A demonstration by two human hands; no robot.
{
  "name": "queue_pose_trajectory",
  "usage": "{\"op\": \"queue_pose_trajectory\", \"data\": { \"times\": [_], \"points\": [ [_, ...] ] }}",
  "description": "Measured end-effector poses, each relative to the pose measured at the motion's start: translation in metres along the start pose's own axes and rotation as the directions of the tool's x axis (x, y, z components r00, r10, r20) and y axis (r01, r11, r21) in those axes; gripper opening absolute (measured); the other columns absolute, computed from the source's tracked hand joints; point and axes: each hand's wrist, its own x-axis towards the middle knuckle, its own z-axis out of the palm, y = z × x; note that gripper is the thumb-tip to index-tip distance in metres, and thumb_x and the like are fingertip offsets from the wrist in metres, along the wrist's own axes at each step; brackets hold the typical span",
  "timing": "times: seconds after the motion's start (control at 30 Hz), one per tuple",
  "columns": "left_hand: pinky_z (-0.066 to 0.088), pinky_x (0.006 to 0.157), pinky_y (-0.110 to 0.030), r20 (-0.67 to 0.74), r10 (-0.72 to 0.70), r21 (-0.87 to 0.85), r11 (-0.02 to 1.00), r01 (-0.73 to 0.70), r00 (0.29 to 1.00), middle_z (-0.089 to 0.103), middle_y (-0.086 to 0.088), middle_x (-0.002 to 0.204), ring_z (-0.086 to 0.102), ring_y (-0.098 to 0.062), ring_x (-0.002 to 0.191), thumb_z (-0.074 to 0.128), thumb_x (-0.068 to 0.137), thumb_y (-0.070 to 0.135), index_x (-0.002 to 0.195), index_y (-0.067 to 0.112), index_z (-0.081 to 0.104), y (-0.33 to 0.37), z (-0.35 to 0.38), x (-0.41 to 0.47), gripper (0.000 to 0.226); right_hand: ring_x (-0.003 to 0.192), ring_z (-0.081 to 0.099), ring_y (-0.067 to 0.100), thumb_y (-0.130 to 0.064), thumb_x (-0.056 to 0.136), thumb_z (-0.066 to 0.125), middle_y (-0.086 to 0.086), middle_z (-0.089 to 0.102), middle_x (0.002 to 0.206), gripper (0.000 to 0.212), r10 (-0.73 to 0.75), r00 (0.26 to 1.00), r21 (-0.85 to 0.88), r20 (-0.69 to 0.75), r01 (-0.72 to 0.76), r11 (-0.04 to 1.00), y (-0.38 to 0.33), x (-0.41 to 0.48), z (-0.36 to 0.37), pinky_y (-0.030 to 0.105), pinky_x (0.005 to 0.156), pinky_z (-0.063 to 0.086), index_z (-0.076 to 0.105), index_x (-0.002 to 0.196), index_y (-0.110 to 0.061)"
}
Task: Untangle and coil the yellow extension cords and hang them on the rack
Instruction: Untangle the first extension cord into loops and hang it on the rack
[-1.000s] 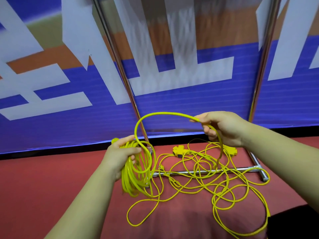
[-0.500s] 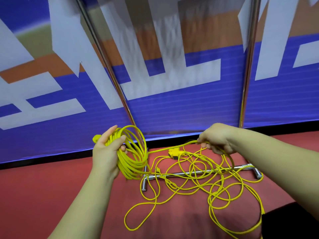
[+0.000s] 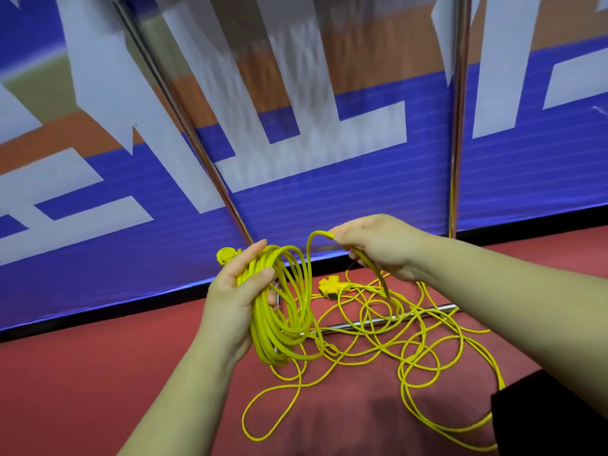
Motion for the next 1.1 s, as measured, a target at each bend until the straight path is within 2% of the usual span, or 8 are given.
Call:
{"op": "queue_pose_trajectory", "data": {
  "times": [0.13,0.33,0.47,0.57,0.67,0.83,0.93,1.1],
  "points": [
    [0.052,0.055,-0.032,0.068,-0.062,-0.005,0.998,0.062,0.996,0.063,-0.017,0.082,0.056,-0.024,0.055,0.07,0.063,-0.01,0.127,0.025,0.065,-0.007,0.012,-0.003,0.074,0.059,0.054,0.002,-0.021,0.094,0.066,-0.011,0.064,0.064,0.02,-0.09,0.994,-0.127,0.057,0.097,0.987,0.001,0.0,0.003,0.015,0.057,0.042,0.075,0.11,-0.014],
    [0.054,0.063,-0.037,0.084,-0.11,-0.104,0.987,0.119,0.99,0.064,-0.021,0.089,0.059,-0.03,0.064,0.06,0.075,-0.012,0.134,0.026,0.06,-0.014,0.027,-0.003,0.07,0.095,0.071,0.006,-0.029,0.094,0.066,-0.009,0.077,0.098,0.019,-0.242,0.955,-0.382,0.173,0.292,0.877,-0.002,-0.005,0.008,0.033,0.09,0.055,0.077,0.109,-0.027],
    [0.052,0.061,-0.037,0.058,-0.141,-0.187,0.971,0.149,0.988,0.065,-0.021,0.092,0.059,-0.031,0.064,0.037,0.091,-0.003,0.132,0.026,0.06,-0.015,0.035,-0.004,0.056,0.085,0.069,-0.003,-0.03,0.089,0.072,-0.014,0.076,0.089,0.012,-0.314,0.943,-0.363,0.108,0.331,0.871,-0.005,-0.01,0.014,0.028,0.084,0.055,0.08,0.097,-0.026],
    [0.05,0.067,-0.04,0.027,-0.166,-0.212,0.963,0.168,0.986,0.068,-0.022,0.098,0.059,-0.03,0.066,0.037,0.098,0.01,0.129,0.022,0.063,-0.017,0.04,-0.004,0.042,0.065,0.063,-0.008,-0.027,0.088,0.074,-0.017,0.072,0.071,0.01,-0.347,0.932,-0.35,0.104,0.361,0.864,-0.007,-0.015,0.019,0.015,0.064,0.047,0.081,0.092,-0.022],
    [0.049,0.068,-0.039,-0.043,-0.156,-0.184,0.972,0.146,0.987,0.067,-0.021,0.098,0.06,-0.029,0.066,0.046,0.102,0.02,0.117,0.012,0.067,-0.021,0.045,-0.002,0.027,0.064,0.062,-0.004,-0.029,0.09,0.071,-0.011,0.074,0.07,0.013,-0.354,0.915,-0.407,0.191,0.402,0.82,-0.01,-0.024,0.025,0.015,0.063,0.044,0.08,0.084,-0.022],
    [0.052,0.076,-0.046,-0.153,-0.129,-0.193,0.976,0.098,0.98,0.065,-0.025,0.094,0.063,-0.034,0.079,0.059,0.095,0.009,0.099,0.007,0.066,-0.019,0.045,0.0,0.009,0.081,0.067,0.005,-0.032,0.088,0.074,-0.006,0.076,0.087,0.017,-0.39,0.894,-0.469,0.221,0.448,0.761,-0.007,-0.032,0.035,0.023,0.076,0.05,0.079,0.103,-0.027],
    [0.055,0.059,-0.038,-0.21,-0.118,-0.229,0.971,0.068,0.971,0.061,-0.021,0.077,0.06,-0.03,0.06,0.054,0.093,-0.002,0.097,0.007,0.062,-0.013,0.041,0.003,0.013,0.07,0.063,0.003,-0.02,0.085,0.076,-0.008,0.069,0.083,0.031,-0.375,0.886,-0.439,0.271,0.461,0.771,0.001,-0.032,0.044,0.019,0.071,0.051,0.073,0.115,-0.027],
    [0.047,0.054,-0.029,-0.296,-0.038,-0.213,0.977,-0.027,0.954,0.058,-0.012,0.065,0.055,-0.021,0.052,0.054,0.088,-0.01,0.094,0.011,0.062,0.002,0.027,0.009,0.023,0.071,0.063,0.011,0.002,0.076,0.066,0.002,0.065,0.092,0.038,-0.374,0.885,-0.279,0.279,0.447,0.85,0.018,-0.031,0.055,0.034,0.068,0.055,0.049,0.092,-0.028]
  ]
}}
